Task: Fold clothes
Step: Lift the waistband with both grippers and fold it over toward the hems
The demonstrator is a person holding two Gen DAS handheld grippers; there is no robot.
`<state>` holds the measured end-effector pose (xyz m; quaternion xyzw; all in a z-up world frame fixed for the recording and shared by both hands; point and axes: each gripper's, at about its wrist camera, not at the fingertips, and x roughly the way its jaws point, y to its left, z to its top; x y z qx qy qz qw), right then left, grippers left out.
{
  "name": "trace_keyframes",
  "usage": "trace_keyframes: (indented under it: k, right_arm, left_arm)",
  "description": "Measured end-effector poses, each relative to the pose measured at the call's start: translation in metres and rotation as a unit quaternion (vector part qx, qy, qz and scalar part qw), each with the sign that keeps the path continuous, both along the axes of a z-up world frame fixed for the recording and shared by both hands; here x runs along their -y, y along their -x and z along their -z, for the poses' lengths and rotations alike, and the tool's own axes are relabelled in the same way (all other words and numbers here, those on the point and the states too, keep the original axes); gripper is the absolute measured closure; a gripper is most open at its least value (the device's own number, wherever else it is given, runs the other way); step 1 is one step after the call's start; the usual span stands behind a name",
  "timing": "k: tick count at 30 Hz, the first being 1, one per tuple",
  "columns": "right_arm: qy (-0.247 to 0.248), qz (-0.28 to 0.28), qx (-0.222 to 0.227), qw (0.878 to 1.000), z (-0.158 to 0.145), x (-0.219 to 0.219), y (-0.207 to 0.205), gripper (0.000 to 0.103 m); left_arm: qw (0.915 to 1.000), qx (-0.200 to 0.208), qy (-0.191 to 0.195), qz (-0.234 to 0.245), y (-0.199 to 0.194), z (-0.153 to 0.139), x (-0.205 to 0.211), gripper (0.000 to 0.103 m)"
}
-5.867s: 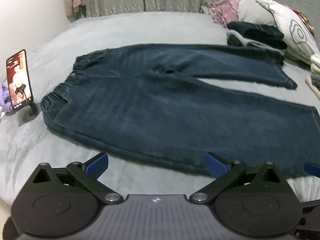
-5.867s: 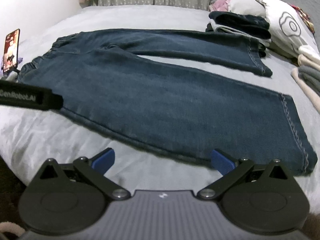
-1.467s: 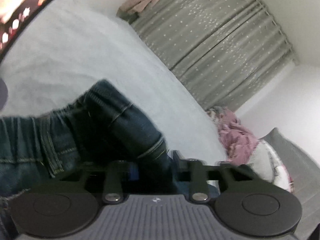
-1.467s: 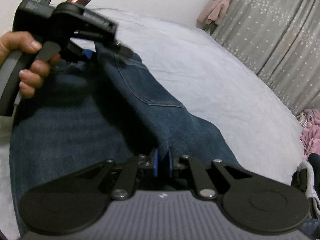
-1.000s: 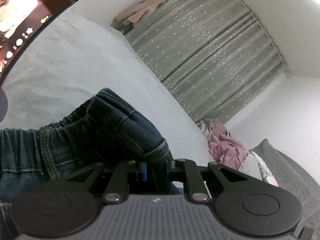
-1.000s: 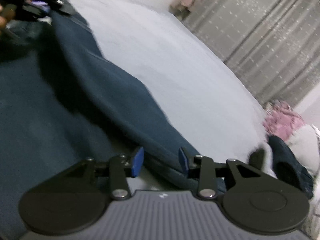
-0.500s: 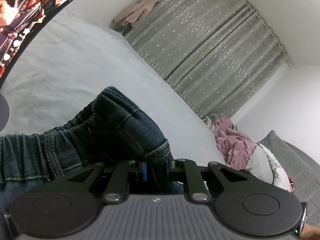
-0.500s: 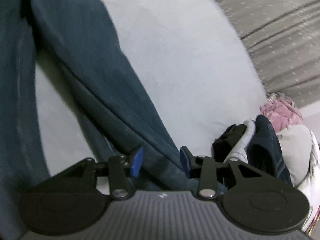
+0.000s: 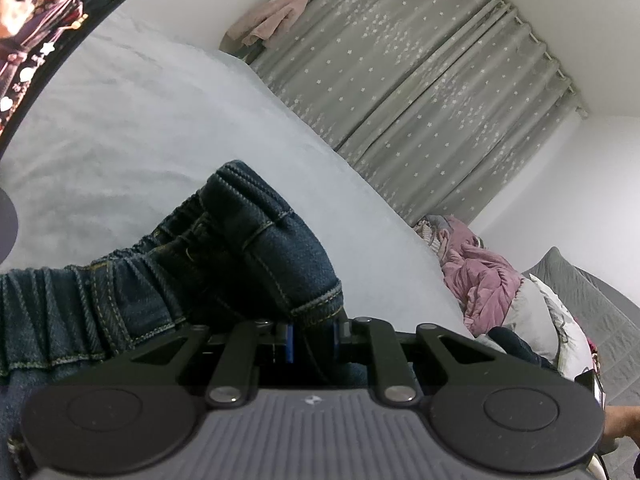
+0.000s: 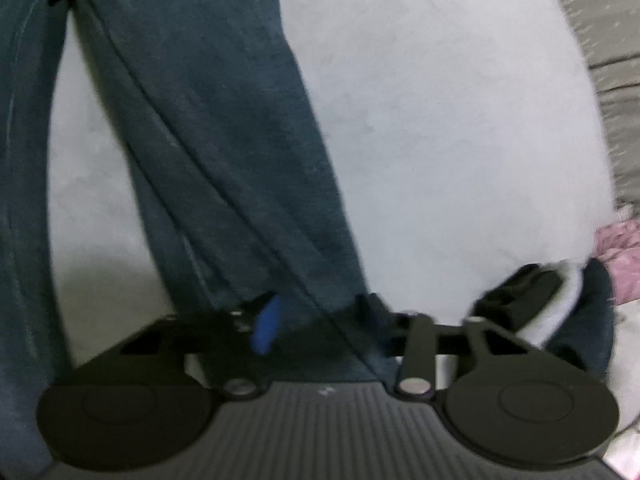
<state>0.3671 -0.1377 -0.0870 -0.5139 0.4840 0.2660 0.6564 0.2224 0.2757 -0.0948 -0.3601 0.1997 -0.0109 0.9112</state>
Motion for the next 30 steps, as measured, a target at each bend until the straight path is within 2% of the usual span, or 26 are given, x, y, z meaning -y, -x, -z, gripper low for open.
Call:
trace_keyframes:
  k: [2,5,9,11,14,19,23,26,30]
  right_arm:
    - [-0.005,0.016,0.003,1.0,-0.004,0.001,0.005,0.081]
    - [-0.006,0.024,0.036,0.999,-0.008,0.006,0.025,0.096]
    - [-0.024,0.047,0.095,0.994,-0.024,0.012,0.057,0.097]
    - [-0.036,0.062,0.139,0.988,-0.04,0.013,0.083,0.097]
    - [-0.051,0.078,0.177,0.98,-0.06,0.012,0.12,0.097]
    - [-0.052,0.069,0.198,0.976,-0.075,0.003,0.172,0.098]
    - [-0.058,0.064,0.214,0.973,-0.085,-0.009,0.225,0.098]
    - [-0.065,0.064,0.22,0.971,-0.081,-0.009,0.253,0.098]
    - [-0.08,0.07,0.231,0.967,-0.071,0.005,0.269,0.099]
  left_arm:
    - [1.0,0.001,0.004,-0.002,0.001,-0.002,-0.001,0.087]
    - [0.9999,0.004,0.01,-0.004,-0.001,-0.005,0.0,0.087]
    - [0.9999,0.009,0.011,-0.005,0.004,-0.013,0.0,0.087]
    - [0.9999,0.007,0.007,-0.009,0.008,-0.019,-0.001,0.087]
    - [0.9999,-0.003,0.015,-0.008,0.012,-0.027,-0.008,0.087]
    - [0.9996,-0.019,0.018,-0.014,0.026,-0.038,-0.024,0.087]
    - [0.999,-0.044,0.003,-0.008,0.039,-0.046,-0.032,0.087]
    - [0.9982,-0.059,0.004,-0.006,0.055,-0.05,-0.037,0.087]
    - [0.9975,-0.07,-0.007,-0.001,0.079,-0.056,-0.04,0.087]
